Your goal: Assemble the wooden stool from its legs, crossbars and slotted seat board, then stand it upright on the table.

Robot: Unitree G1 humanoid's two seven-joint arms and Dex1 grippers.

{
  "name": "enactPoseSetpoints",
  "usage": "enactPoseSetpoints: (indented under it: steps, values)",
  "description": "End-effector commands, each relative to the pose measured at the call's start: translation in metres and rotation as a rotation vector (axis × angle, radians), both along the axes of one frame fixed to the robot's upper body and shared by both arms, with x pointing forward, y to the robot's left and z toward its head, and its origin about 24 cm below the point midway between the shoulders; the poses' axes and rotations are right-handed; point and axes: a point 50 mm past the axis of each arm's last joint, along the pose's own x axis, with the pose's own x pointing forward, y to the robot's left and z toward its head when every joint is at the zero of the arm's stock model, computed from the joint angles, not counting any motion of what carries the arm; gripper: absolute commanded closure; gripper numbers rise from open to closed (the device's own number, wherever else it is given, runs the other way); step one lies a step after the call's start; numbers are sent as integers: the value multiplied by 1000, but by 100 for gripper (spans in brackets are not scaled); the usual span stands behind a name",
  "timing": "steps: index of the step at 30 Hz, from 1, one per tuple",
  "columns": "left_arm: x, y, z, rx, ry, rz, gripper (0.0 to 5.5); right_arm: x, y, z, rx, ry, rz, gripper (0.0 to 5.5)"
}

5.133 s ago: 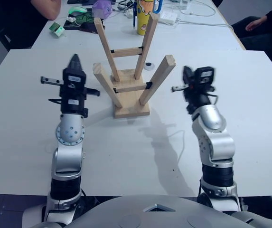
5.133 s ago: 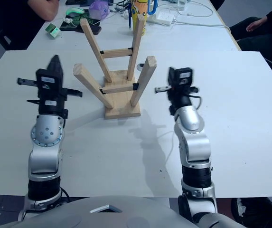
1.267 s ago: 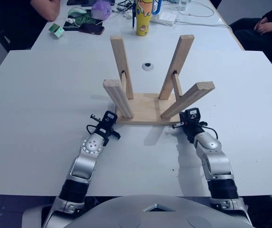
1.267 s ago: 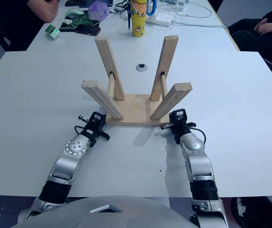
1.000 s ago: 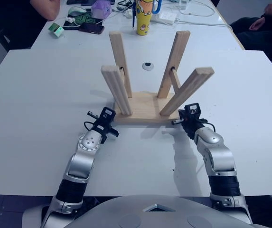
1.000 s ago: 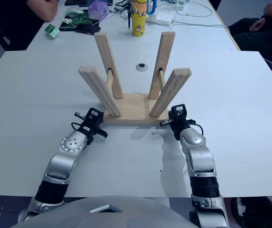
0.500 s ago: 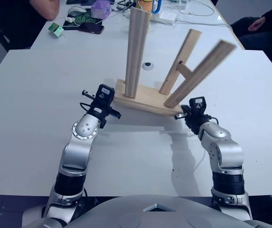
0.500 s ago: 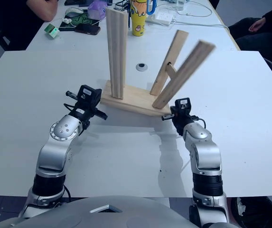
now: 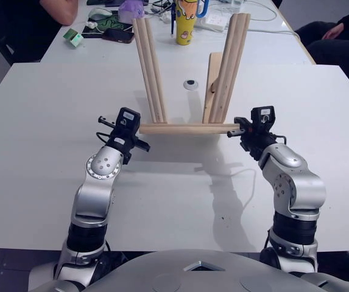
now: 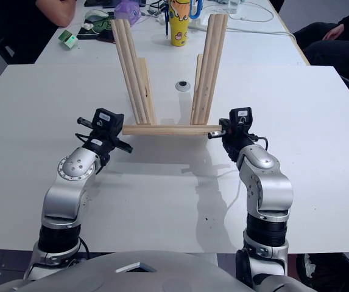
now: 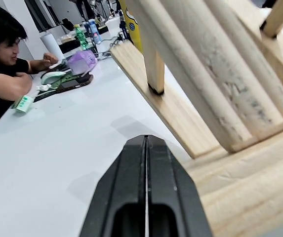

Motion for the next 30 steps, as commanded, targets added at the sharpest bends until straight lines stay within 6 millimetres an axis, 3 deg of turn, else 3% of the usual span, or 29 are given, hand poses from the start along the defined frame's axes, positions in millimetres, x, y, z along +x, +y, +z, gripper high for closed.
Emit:
enactPoseSetpoints:
  steps: [1, 6, 10, 12, 18, 20, 24, 30]
  values:
    - [0, -33, 22, -149, -80, -179, 549, 10, 38, 43, 214, -193, 178, 550]
    - [4, -28, 28, -148, -130, -134, 549, 14, 33, 37, 173, -195, 145, 550]
    - [-1, 10, 19, -16, -315, 82, 549, 7, -1, 22, 30, -319, -64, 550]
    - [-10, 27, 9, 37, -370, 169, 549, -6, -18, 16, 5, -378, -157, 550]
    - [-29, 45, -14, 62, -376, 286, 549, -27, -36, -8, -77, -413, -268, 550]
    - [-26, 45, -30, 65, -288, 269, 549, -27, -33, -28, -78, -331, -236, 550]
    - [-21, 28, -65, 35, -81, 169, 549, -23, -8, -62, -49, -174, -100, 550]
    - [-13, 4, -82, 43, 36, 57, 549, -9, 13, -79, -64, -108, -49, 550]
